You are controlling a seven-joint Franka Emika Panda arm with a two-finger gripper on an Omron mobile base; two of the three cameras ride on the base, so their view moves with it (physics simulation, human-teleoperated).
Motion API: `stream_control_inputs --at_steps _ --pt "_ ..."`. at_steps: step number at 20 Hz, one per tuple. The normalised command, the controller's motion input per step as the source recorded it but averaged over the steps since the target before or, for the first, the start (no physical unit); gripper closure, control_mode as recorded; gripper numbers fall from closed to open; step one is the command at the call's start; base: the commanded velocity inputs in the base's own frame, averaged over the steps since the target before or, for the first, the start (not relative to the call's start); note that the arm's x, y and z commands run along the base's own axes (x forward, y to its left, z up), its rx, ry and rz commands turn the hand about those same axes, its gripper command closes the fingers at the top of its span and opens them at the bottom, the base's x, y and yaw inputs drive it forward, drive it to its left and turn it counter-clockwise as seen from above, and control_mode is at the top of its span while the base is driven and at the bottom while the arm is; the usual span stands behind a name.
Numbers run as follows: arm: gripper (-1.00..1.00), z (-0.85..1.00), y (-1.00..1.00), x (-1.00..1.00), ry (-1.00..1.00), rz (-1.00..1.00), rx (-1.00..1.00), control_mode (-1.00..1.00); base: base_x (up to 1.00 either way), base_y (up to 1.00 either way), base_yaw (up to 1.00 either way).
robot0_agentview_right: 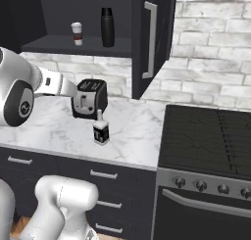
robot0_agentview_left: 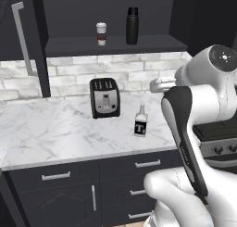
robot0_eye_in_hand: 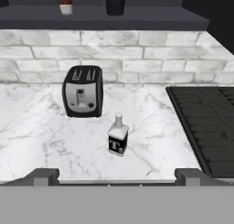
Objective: Sort all alcoholic drinks to one cabinet, and non-alcoholic drinks to the other.
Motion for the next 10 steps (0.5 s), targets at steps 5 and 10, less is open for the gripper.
stream_control_inputs --at_steps 5,10 --pt "-1.0 -0.31 0.0 0.06 0.12 0.0 -0.01 -1.0 0.0 0.0 0.0" --pt "-1.0 -0.2 0.0 0.03 0.12 0.0 0.0 -1.0 0.0 0.0 0.0"
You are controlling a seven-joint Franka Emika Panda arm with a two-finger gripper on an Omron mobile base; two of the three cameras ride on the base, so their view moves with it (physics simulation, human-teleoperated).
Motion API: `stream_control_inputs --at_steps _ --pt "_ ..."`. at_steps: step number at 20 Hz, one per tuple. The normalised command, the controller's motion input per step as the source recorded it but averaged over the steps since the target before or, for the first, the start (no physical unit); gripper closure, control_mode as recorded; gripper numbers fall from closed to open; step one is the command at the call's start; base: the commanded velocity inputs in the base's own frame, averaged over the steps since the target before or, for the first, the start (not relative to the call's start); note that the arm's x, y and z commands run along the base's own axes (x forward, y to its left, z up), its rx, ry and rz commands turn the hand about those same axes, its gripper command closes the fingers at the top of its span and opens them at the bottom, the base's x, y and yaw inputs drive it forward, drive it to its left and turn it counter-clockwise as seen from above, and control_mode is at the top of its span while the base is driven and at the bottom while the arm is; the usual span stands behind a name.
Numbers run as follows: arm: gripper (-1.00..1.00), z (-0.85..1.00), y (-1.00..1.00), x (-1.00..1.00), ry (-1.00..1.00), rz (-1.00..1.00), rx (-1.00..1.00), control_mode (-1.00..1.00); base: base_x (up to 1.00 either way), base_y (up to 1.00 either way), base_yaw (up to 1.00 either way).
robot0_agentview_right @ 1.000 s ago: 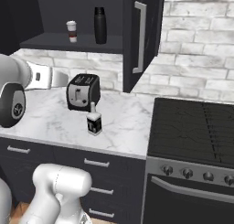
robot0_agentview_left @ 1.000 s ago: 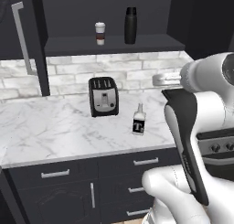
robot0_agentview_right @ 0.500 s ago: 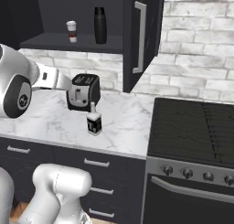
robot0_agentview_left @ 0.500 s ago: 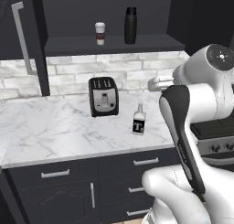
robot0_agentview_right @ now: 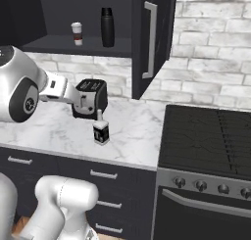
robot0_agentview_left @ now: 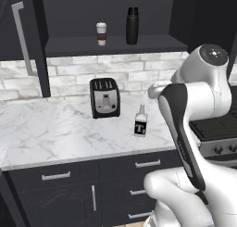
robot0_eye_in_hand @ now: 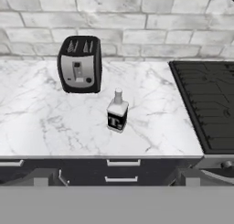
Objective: Sort all alcoholic drinks to one cabinet, and non-alcoholic drinks to the other.
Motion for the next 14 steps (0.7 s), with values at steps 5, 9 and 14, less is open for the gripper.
stream_control_inputs --at_steps 5,9,14 --pt "-1.0 -0.18 0.0 0.04 0.08 0.0 0.0 -1.0 0.0 0.0 0.0" --pt "-1.0 -0.22 -0.01 0.02 0.03 0.0 -0.05 -1.0 0.0 0.0 0.0" --pt "-1.0 -0.25 -0.03 0.1 0.0 0.0 -0.06 -1.0 0.0 0.0 0.0"
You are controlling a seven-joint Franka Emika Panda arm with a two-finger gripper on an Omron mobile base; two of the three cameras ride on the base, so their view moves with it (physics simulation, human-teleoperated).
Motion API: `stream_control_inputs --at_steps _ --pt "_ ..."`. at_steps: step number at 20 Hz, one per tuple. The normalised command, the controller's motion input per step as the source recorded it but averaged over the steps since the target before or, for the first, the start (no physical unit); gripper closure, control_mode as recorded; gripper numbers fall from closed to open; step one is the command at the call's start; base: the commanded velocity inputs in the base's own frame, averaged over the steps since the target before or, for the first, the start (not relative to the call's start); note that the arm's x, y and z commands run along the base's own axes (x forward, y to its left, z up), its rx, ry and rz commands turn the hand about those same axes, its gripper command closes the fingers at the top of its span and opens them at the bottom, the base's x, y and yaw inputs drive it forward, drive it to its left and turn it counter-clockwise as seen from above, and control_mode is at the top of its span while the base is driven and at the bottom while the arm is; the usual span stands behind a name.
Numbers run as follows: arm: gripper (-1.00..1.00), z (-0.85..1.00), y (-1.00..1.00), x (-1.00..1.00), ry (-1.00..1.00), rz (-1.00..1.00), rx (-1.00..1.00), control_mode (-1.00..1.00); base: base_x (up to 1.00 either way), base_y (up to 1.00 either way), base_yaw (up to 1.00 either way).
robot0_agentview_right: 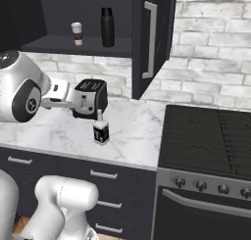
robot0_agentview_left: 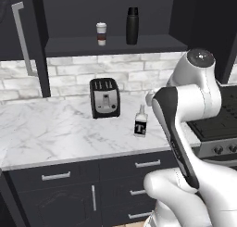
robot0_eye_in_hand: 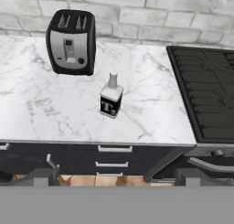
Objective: Sort all alcoholic drinks to one cabinet, and non-alcoholic drinks to the other.
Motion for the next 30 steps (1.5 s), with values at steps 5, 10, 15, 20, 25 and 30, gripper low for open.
stream_control_inputs --at_steps 5,10,15,20,25,30 --pt "-1.0 -0.26 -0.12 0.22 0.0 0.0 -0.01 -1.0 0.0 0.0 0.0" --pt "-1.0 -0.25 -0.05 0.26 0.01 0.0 0.0 -1.0 0.0 0.0 0.0" --pt "-1.0 -0.21 0.0 0.27 0.06 0.0 0.0 -1.0 0.0 0.0 0.0" --pt "-1.0 -0.11 0.0 0.25 0.1 0.02 0.04 -1.0 0.0 0.0 0.0" --pt "-1.0 -0.19 0.0 0.24 0.04 0.02 0.0 -1.0 0.0 0.0 0.0" --pt "-1.0 -0.28 0.0 0.18 -0.01 0.01 0.0 -1.0 0.0 0.0 0.0"
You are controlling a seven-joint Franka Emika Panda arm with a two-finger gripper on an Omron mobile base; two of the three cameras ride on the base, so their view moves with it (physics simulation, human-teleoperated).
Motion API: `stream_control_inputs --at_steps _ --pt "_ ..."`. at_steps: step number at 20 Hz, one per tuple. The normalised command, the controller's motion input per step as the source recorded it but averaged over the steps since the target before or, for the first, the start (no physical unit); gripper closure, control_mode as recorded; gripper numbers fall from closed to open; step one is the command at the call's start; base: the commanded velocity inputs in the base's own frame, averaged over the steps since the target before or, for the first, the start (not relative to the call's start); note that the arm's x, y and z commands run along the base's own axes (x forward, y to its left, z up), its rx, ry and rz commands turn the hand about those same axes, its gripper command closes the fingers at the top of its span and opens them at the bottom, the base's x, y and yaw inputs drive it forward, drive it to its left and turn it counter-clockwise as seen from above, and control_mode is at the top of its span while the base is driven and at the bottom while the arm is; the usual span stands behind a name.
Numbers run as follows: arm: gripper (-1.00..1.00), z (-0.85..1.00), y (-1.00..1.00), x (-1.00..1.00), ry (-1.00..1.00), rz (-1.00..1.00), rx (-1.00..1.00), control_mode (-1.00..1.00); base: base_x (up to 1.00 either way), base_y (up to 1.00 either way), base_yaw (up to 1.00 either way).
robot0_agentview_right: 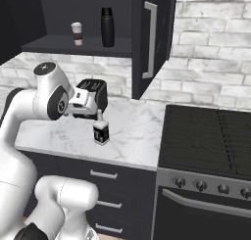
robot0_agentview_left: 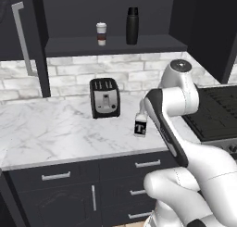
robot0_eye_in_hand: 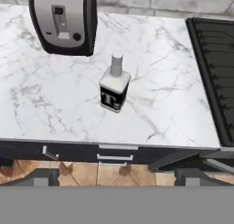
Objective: Sort all alcoholic drinks to one cabinet, and non-alcoholic drinks to the other.
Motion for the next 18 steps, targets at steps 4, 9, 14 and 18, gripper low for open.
stream_control_inputs --at_steps 4,9,14,18 --pt "-1.0 -0.29 0.0 0.14 -0.01 0.02 0.0 -1.0 0.0 0.0 0.0" --pt "-1.0 -0.22 0.0 0.19 0.0 0.03 0.0 -1.0 0.0 0.0 0.0" --pt "-1.0 -0.2 0.0 0.21 0.0 0.03 0.0 -1.0 0.0 0.0 0.0" --pt "-1.0 -0.17 0.0 0.24 0.0 0.02 0.0 -1.0 0.0 0.0 0.0"
